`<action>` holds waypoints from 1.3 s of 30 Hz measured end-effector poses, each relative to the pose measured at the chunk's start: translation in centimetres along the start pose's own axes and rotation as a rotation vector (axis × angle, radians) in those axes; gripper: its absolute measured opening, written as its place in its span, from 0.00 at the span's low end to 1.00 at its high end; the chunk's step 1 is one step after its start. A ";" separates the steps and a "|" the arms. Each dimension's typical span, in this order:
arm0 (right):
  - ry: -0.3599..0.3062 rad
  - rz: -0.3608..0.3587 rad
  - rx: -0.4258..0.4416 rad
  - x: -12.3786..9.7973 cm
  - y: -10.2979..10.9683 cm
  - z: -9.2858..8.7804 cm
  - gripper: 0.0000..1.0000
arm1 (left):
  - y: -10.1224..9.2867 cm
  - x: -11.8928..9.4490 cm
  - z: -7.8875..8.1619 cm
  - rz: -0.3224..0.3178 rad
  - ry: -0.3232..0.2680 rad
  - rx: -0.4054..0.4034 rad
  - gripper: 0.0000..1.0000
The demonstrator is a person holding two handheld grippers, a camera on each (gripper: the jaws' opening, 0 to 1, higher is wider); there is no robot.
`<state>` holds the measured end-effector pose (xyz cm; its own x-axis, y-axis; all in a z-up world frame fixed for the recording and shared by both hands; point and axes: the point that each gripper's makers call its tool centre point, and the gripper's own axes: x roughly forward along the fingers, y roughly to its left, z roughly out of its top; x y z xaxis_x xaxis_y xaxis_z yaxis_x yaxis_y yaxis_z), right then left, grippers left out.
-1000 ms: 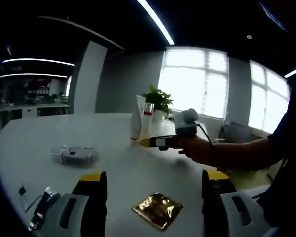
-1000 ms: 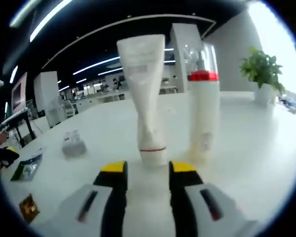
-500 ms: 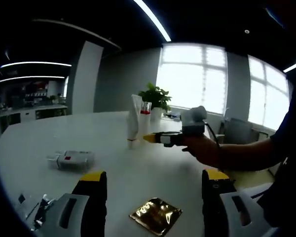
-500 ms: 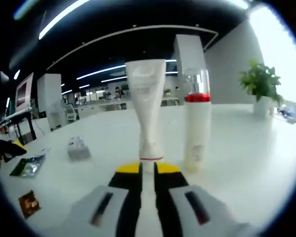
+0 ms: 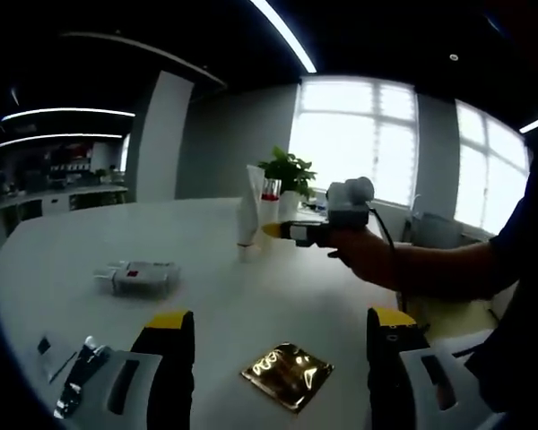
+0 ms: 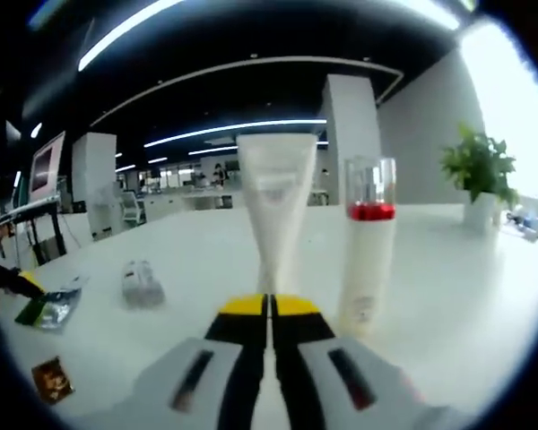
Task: Arrange the skincare products in the storage area until every visible bottle or jar stands upright without overlapping.
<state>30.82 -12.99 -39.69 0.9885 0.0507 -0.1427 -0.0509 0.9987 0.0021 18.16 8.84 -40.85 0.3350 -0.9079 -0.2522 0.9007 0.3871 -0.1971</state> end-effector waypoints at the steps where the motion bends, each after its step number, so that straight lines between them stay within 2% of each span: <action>1: -0.003 -0.001 0.000 0.1 0.0 0.1 0.00 | 0.0 0.0 0.0 0.002 0.000 0.001 0.80; 16: -0.019 -0.005 0.039 0.2 -0.5 0.4 0.00 | -0.1 0.0 0.2 0.004 -0.001 -0.001 0.80; 20: -0.012 -0.003 0.029 0.8 -0.7 0.5 0.00 | -0.2 0.0 0.1 0.004 0.005 0.002 0.80; 31: -0.001 -0.005 0.055 -0.5 -0.7 -0.4 0.00 | -0.1 -0.4 -0.1 0.010 0.000 -0.003 0.79; 39: 0.016 0.017 0.056 -0.9 0.7 -1.0 0.00 | 0.1 -1.3 -0.5 0.022 -0.008 -0.013 0.79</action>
<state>29.79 -12.29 -40.51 0.9850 0.0682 -0.1584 -0.0594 0.9964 0.0599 17.66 10.10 -40.99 0.3569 -0.9003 -0.2491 0.8895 0.4090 -0.2038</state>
